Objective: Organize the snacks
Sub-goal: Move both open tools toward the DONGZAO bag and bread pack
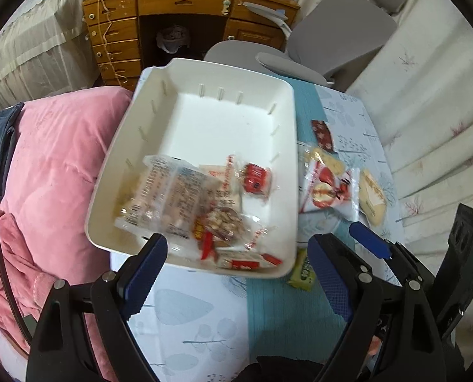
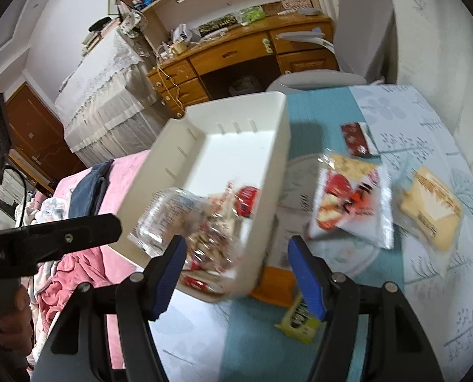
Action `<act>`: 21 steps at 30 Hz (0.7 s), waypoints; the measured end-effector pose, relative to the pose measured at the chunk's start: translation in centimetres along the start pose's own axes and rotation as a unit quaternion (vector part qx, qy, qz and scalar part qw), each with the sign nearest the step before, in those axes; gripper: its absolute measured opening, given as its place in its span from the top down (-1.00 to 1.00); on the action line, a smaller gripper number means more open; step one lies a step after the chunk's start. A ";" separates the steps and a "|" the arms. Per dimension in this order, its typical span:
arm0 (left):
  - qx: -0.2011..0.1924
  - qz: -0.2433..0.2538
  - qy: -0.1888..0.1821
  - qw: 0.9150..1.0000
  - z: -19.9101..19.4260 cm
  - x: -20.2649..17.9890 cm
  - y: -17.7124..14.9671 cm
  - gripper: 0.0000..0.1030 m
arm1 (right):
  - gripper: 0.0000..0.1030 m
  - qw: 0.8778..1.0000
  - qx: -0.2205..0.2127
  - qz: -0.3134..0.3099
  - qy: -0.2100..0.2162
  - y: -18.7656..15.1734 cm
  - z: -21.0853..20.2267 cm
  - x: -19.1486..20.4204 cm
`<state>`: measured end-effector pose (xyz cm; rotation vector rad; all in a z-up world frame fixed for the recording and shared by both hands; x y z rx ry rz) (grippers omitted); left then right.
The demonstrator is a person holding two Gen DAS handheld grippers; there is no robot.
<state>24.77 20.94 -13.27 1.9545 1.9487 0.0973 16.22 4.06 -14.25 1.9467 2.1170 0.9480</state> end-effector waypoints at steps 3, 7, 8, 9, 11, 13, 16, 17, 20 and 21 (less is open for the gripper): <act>-0.004 0.018 -0.001 1.000 0.3 -1.8 -1.0 -0.73 | -0.29 1.000 0.004 0.007 -0.008 -0.4 -0.5 -1.6; -0.006 0.045 0.002 0.999 0.9 -4.7 -2.2 -0.73 | -0.29 1.000 0.012 0.008 -0.022 -0.9 -1.3 -3.5; -0.002 0.048 0.000 0.999 1.1 -5.5 -2.4 -0.73 | -0.29 1.000 0.015 0.007 -0.024 -1.1 -1.5 -4.1; 0.000 0.049 -0.003 0.999 1.3 -6.0 -2.5 -0.73 | -0.29 0.999 0.019 0.005 -0.027 -1.2 -1.8 -4.7; 0.004 0.049 -0.006 0.999 1.7 -7.1 -2.7 -0.73 | -0.29 0.999 0.023 0.001 -0.032 -1.2 -2.2 -5.7; 0.007 0.048 -0.007 0.999 2.2 -8.3 -2.8 -0.73 | -0.29 0.999 0.026 -0.003 -0.037 -1.3 -2.5 -6.6; 0.007 0.044 -0.007 0.999 2.7 -10.0 -2.7 -0.73 | -0.29 0.998 0.033 -0.008 -0.044 -1.2 -2.9 -8.3; 0.007 0.041 -0.008 0.999 3.0 -10.4 -2.6 -0.73 | -0.29 0.998 0.035 -0.010 -0.048 -1.2 -3.1 -9.1; 0.010 0.035 -0.008 0.999 3.6 -11.7 -2.6 -0.73 | -0.30 0.998 0.041 -0.013 -0.054 -1.0 -3.4 -10.8; 0.011 0.034 -0.008 0.999 3.9 -12.1 -2.6 -0.73 | -0.31 0.997 0.043 -0.013 -0.056 -0.9 -3.5 -11.5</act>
Point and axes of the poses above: each gripper's, at about its wrist camera, not at the fingertips, and z roughly the way its jaws point, x to its left, y to its top, the point moved 3 cm from there along z, roughly the way its jaws point, and after that the axes turned 3 degrees about x, right-handed, at the moved point
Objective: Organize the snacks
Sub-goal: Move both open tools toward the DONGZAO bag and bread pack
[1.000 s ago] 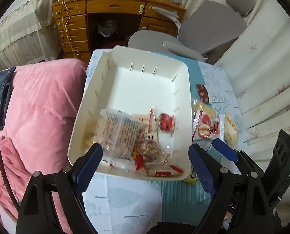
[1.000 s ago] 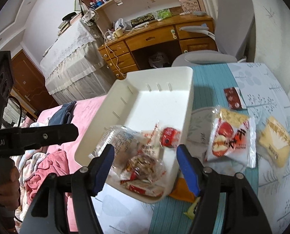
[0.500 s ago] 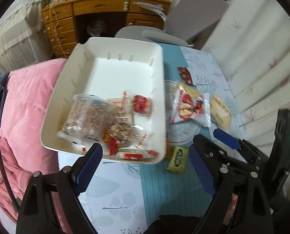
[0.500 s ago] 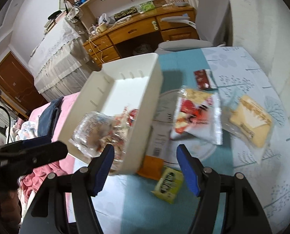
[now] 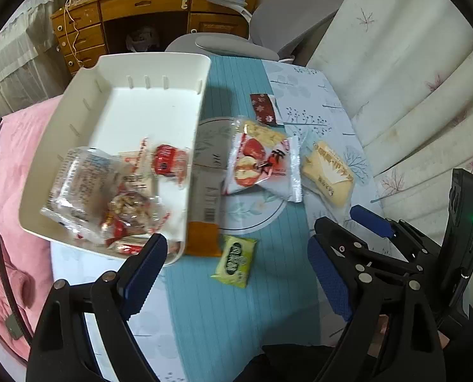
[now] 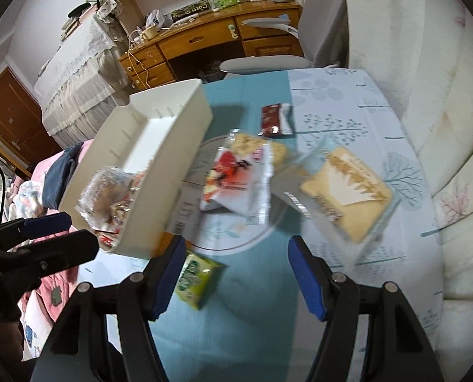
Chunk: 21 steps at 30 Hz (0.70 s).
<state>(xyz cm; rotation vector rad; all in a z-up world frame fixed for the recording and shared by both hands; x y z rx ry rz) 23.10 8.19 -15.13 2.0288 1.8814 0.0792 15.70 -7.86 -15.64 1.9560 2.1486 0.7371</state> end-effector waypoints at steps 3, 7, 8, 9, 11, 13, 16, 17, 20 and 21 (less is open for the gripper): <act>0.002 -0.003 0.002 1.000 1.0 -1.4 0.4 -0.73 | -0.47 1.000 0.003 -0.002 -0.007 0.3 0.0 -1.8; 0.006 -0.014 0.006 1.000 2.2 -2.7 1.0 -0.73 | -0.49 1.000 0.011 0.000 -0.003 0.8 0.2 -3.8; 0.006 -0.016 0.006 1.000 2.5 -3.0 1.1 -0.73 | -0.50 1.000 0.013 -0.004 -0.004 0.9 0.2 -4.4; 0.007 -0.019 0.008 1.000 2.8 -3.3 1.2 -0.73 | -0.50 1.000 0.015 -0.007 -0.005 1.0 0.3 -4.8; 0.009 -0.023 0.014 1.000 3.5 -3.8 1.6 -0.73 | -0.52 1.000 0.019 -0.016 -0.011 1.3 0.6 -5.7; 0.012 -0.031 0.019 0.999 4.2 -4.2 2.0 -0.73 | -0.57 0.999 0.023 -0.023 -0.019 1.5 0.9 -6.4; 0.014 -0.042 0.026 0.999 5.2 -4.5 2.6 -0.73 | -0.64 0.999 0.026 -0.036 -0.029 2.0 1.4 -7.7; 0.015 -0.044 0.029 0.998 5.5 -4.6 2.8 -0.73 | -0.65 0.998 0.027 -0.041 -0.034 2.2 1.7 -8.1; 0.019 -0.056 0.039 0.998 6.7 -4.9 3.6 -0.73 | -0.65 0.997 0.034 -0.057 -0.044 2.7 2.6 -9.2; 0.020 -0.059 0.041 0.997 7.0 -4.9 3.8 -0.73 | -0.65 0.996 0.036 -0.062 -0.045 2.8 2.9 -9.5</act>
Point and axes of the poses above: each gripper's, at about its wrist camera, not at the fingertips, and z roughly the way its jaws point, x to its left, y to its top, the point moved 3 cm from there along z, roughly the way its jaws point, and after that the axes turned 3 degrees about x, right-handed, at the moved point
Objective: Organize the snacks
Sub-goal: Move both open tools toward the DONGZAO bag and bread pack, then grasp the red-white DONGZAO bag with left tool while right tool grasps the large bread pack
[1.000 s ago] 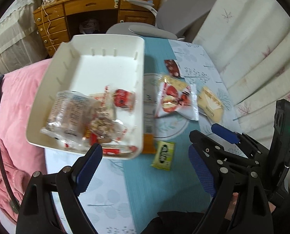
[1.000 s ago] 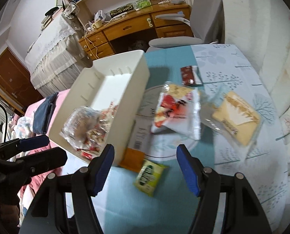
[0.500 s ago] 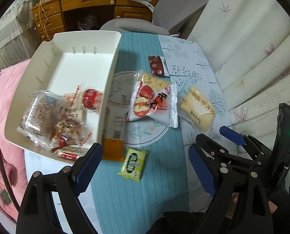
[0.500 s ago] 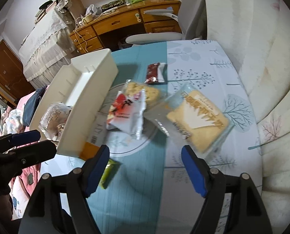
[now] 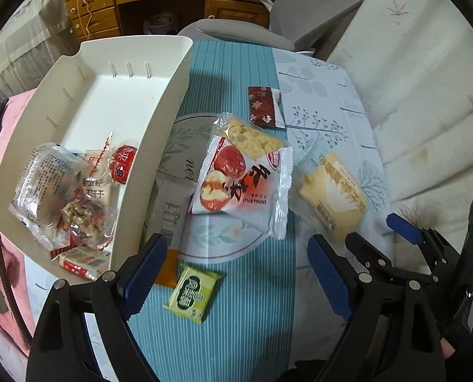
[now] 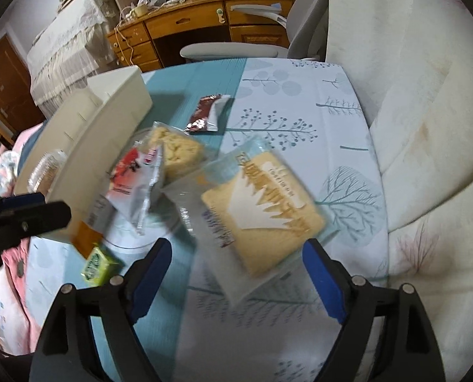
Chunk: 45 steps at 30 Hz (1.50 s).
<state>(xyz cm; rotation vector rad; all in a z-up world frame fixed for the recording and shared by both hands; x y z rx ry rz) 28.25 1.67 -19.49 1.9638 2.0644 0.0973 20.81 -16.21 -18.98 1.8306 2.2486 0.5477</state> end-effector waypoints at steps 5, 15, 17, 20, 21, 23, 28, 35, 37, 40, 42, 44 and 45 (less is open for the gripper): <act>0.012 -0.020 0.010 1.000 2.0 -0.3 1.3 -0.73 | -0.65 0.999 0.013 -0.037 -0.013 0.3 1.7 -0.7; 0.037 -0.045 0.027 0.998 5.8 0.1 3.0 -0.73 | -0.65 0.992 0.039 -0.111 -0.034 0.7 5.6 -0.8; 0.042 -0.048 0.030 0.997 6.6 0.2 3.3 -0.73 | -0.68 0.992 0.039 -0.115 -0.030 0.9 6.2 -1.0; 0.048 -0.053 0.032 0.997 7.4 0.4 3.6 -0.73 | -0.87 0.991 0.033 -0.127 -0.028 1.3 6.9 -1.1; 0.049 -0.054 0.033 0.997 7.6 0.5 3.7 -0.73 | -0.89 0.991 0.033 -0.128 -0.026 1.4 7.2 -1.1; 0.052 -0.056 0.033 0.997 8.1 0.6 4.0 -0.73 | -0.99 0.991 0.033 -0.126 -0.020 1.5 7.6 -1.3; 0.060 -0.056 0.028 0.996 9.1 0.3 4.4 -0.73 | -1.00 0.991 0.026 -0.128 -0.009 1.7 8.2 -1.4; 0.076 -0.056 0.020 0.995 10.5 -0.1 4.7 -0.62 | -1.00 0.993 0.020 -0.118 0.016 1.7 8.7 -2.0; 0.075 -0.054 0.018 0.996 10.6 -0.1 4.8 -0.60 | -1.00 0.993 0.021 -0.115 0.020 1.7 8.8 -2.1; 0.074 -0.060 0.012 0.995 10.7 0.0 4.9 -0.57 | -1.00 0.993 0.023 -0.111 0.022 1.8 8.9 -2.1; 0.075 -0.065 0.007 0.995 10.7 0.1 4.8 -0.54 | -1.00 0.993 0.024 -0.111 0.022 1.9 8.9 -2.1; 0.074 -0.073 0.005 0.995 10.7 0.2 4.8 -0.54 | -1.00 0.993 0.025 -0.110 0.022 1.9 9.0 -2.1; 0.075 -0.079 0.005 0.994 10.7 0.2 4.7 -0.53 | -1.00 0.993 0.027 -0.111 0.021 1.9 9.0 -2.1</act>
Point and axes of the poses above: each gripper's, at about its wrist camera, not at the fingertips, and z roughly the way its jaws point, x to its left, y to its top, the point moved 3 cm from there along z, roughly the way its jaws point, and after that the axes turned 3 degrees about x, right-handed, at the moved point
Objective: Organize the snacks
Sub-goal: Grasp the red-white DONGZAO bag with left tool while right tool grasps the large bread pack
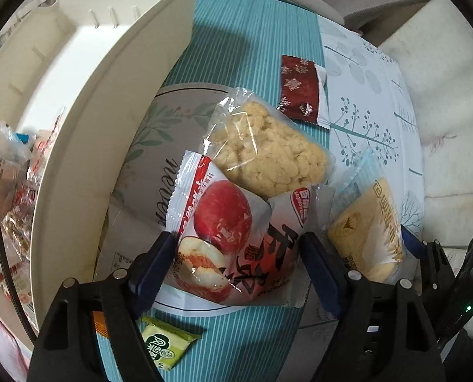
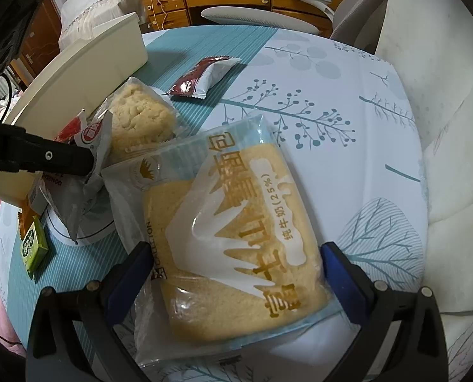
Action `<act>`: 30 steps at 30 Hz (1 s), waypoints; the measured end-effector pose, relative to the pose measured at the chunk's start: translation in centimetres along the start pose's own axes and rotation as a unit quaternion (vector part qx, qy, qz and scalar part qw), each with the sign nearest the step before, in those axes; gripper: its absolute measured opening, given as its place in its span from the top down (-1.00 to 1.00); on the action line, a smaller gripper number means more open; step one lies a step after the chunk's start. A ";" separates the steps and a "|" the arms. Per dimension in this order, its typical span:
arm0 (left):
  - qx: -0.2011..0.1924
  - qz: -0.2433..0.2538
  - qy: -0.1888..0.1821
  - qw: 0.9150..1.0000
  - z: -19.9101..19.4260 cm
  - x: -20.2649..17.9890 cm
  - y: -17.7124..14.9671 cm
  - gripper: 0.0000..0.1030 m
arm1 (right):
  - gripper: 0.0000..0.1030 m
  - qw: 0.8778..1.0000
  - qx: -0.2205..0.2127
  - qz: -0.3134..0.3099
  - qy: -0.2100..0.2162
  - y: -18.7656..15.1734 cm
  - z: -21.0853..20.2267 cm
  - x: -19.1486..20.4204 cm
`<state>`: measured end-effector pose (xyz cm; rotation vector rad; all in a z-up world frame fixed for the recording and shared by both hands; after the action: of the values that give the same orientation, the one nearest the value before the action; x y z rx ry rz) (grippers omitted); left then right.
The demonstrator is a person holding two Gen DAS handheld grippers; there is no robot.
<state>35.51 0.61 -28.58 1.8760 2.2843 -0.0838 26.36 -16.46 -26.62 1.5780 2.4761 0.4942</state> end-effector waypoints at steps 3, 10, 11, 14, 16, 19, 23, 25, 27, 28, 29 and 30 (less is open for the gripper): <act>0.001 -0.008 -0.004 1.000 -0.3 0.4 -0.4 -0.51 | -1.00 1.000 0.006 -0.001 -0.001 0.0 0.0 0.1; 0.019 -0.027 -0.021 0.999 -0.7 0.9 -1.8 -0.42 | -0.97 1.000 0.028 0.011 -0.008 0.4 0.3 0.3; 0.023 -0.030 -0.023 0.999 -0.7 0.9 -2.0 -0.41 | -0.96 0.999 0.032 0.011 -0.008 0.4 0.3 0.4; 0.027 -0.031 -0.027 0.999 -0.9 0.8 -3.0 -0.41 | -0.93 0.999 0.042 0.009 -0.008 0.4 0.4 0.6; 0.027 -0.028 -0.029 0.999 -1.3 0.8 -3.8 -0.41 | -0.92 0.999 0.047 0.009 -0.007 0.4 0.4 0.6; 0.024 -0.022 -0.033 0.999 -1.9 0.5 -4.8 -0.41 | -0.89 0.998 0.055 0.013 -0.008 0.2 0.4 0.7; 0.015 -0.019 -0.038 0.999 -3.1 0.6 -6.2 -0.41 | -0.81 0.998 0.058 0.029 -0.005 -0.1 0.1 1.0; 0.012 -0.022 -0.042 0.999 -3.8 1.0 -7.0 -0.41 | -0.79 0.998 0.056 0.033 -0.004 -0.5 0.0 1.2; 0.008 -0.023 -0.044 0.999 -4.4 1.4 -7.6 -0.41 | -0.78 0.997 0.060 0.040 -0.003 -1.1 -0.2 1.6; 0.007 -0.023 -0.044 0.999 -4.7 1.6 -8.0 -0.41 | -0.76 0.997 0.061 0.042 -0.002 -1.3 -0.3 1.7; 0.006 -0.023 -0.044 0.999 -4.9 1.8 -8.2 -0.41 | -0.76 0.997 0.064 0.044 0.000 -1.6 -0.4 2.0; 0.005 -0.024 -0.044 0.999 -5.2 1.9 -8.5 -0.41 | -0.75 0.997 0.065 0.046 0.002 -1.9 -0.6 2.2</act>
<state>26.29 1.58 -24.48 1.7859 2.2729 -0.1816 23.58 -15.37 -26.64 1.7476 2.4944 0.3555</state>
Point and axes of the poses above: each gripper's, at about its wrist camera, not at the fingertips, and z roughly the way its jaws point, x to its left, y to its top, the point moved 3 cm from there along z, roughly the way its jaws point, and after that the axes turned 3 degrees about x, right-handed, at the moved point
